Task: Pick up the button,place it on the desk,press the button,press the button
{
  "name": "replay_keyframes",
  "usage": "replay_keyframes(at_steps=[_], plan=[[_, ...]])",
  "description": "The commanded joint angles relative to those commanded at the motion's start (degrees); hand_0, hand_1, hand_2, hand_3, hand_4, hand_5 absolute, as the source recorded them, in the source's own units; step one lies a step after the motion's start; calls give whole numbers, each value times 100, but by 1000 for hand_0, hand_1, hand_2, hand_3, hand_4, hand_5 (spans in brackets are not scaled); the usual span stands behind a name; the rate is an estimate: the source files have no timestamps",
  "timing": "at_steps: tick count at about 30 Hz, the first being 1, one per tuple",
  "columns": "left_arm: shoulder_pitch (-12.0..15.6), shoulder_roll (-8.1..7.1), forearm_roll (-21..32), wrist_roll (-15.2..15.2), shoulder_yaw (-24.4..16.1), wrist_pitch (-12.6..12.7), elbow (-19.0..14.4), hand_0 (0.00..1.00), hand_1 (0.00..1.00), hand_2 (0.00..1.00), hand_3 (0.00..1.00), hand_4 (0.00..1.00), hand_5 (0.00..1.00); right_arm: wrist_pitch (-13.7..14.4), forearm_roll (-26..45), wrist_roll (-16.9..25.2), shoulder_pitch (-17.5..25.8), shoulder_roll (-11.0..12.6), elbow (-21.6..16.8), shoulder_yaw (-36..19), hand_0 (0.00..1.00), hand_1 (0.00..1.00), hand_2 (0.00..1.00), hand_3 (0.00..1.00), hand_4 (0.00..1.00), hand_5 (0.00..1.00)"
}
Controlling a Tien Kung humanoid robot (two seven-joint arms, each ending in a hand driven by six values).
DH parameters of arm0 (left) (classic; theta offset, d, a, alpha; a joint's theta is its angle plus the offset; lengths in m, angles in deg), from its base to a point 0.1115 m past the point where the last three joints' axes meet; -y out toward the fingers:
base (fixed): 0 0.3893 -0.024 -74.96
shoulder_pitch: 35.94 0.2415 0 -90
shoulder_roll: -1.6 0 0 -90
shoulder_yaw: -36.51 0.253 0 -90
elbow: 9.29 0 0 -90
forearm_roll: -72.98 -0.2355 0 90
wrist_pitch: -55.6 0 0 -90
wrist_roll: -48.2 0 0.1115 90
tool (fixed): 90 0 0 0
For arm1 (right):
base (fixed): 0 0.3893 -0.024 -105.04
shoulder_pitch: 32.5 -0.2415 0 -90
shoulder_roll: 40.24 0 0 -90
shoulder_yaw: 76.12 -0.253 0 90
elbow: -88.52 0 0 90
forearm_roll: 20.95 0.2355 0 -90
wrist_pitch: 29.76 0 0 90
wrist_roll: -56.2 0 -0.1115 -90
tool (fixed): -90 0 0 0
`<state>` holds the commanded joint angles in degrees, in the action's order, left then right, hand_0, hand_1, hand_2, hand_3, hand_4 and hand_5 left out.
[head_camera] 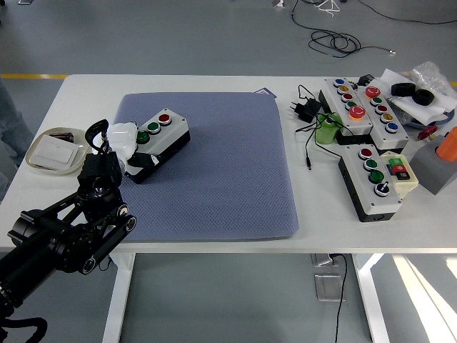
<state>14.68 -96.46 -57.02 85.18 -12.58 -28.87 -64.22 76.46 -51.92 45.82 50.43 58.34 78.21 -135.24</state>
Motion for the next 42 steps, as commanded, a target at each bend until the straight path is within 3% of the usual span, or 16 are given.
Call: replay_keyframes(at_steps=[4, 5, 9, 11, 16, 18, 20, 27, 40, 41, 42], plan=[[14, -94, 0, -543, -1, 283, -97, 221, 280, 241, 381, 661, 12, -2, 0, 1, 8, 3, 0, -2, 787, 797, 817, 751, 412, 479], [19, -129, 0, -742, -2, 386, -122, 205, 257, 217, 357, 698, 15, 0, -1, 2, 13, 3, 0, -6, 787, 797, 817, 751, 412, 479], [6, -243, 132, -1663, 51, 637, -198, 205, 257, 217, 357, 698, 15, 3, -5, 5, 25, 9, 0, -20, 787, 797, 817, 751, 412, 479], [-18, -314, 282, -2137, 132, 654, -243, 192, 264, 220, 363, 710, 57, 7, 0, 4, 30, 8, 0, -23, 787, 797, 817, 751, 412, 479], [-123, -515, 473, -3366, 512, 455, -342, 192, 264, 220, 363, 710, 57, 7, -10, -2, 42, 10, 0, -35, 787, 797, 817, 751, 412, 479], [-167, -571, 431, -3845, 651, 407, -355, 209, 283, 236, 379, 673, 80, 7, -8, -4, 43, 12, 0, -31, 787, 797, 817, 751, 412, 479], [-199, -611, 394, -4149, 777, 386, -361, 209, 283, 236, 379, 673, 80, 9, -4, -4, 43, 12, 0, -31, 787, 797, 817, 751, 412, 479], [-263, -659, 178, -4335, 1263, 627, -297, 227, 302, 251, 383, 657, 78, 12, -30, -16, 33, 7, 0, -33, 787, 797, 817, 751, 412, 479], [-365, -634, 0, -4273, 1479, 748, 13, 244, 343, 288, 403, 653, 59, 5, 5, -3, 6, 4, 0, 12, 787, 797, 817, 751, 412, 479], [-370, -633, 0, -4274, 1474, 740, 11, 249, 406, 384, 455, 686, 99, 5, 11, -1, 5, 5, 0, 15, 787, 797, 817, 751, 412, 479], [-375, -633, 0, -4277, 1473, 720, 9, 249, 406, 384, 455, 686, 99, 5, 9, -1, 4, 5, 0, 15, 787, 797, 817, 751, 412, 479]])
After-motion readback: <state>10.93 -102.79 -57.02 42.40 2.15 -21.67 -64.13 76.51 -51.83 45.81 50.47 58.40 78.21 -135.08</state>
